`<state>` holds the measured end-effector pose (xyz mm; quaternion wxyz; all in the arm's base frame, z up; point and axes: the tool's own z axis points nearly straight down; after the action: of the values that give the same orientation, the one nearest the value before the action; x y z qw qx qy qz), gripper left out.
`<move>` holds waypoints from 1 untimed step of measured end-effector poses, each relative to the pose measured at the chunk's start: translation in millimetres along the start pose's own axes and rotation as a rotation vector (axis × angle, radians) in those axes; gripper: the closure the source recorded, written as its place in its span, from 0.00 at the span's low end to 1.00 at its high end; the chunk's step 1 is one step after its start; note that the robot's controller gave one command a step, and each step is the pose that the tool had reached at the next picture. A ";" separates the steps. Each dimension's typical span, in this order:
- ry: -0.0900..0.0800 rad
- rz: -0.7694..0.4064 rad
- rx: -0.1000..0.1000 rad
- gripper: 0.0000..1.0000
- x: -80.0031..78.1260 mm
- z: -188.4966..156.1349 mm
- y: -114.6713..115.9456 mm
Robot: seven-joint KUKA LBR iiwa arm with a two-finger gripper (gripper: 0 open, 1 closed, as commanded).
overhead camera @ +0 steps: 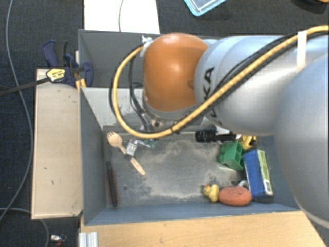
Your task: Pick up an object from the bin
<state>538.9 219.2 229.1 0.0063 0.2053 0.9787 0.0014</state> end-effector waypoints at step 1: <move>-0.001 0.070 -0.003 0.00 14.5 11.3 -4.9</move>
Offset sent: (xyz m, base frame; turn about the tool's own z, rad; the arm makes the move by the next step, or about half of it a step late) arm 0.0491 -0.0007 0.0382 0.1599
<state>523.9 220.5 217.5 0.0072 0.2392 0.9709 0.0029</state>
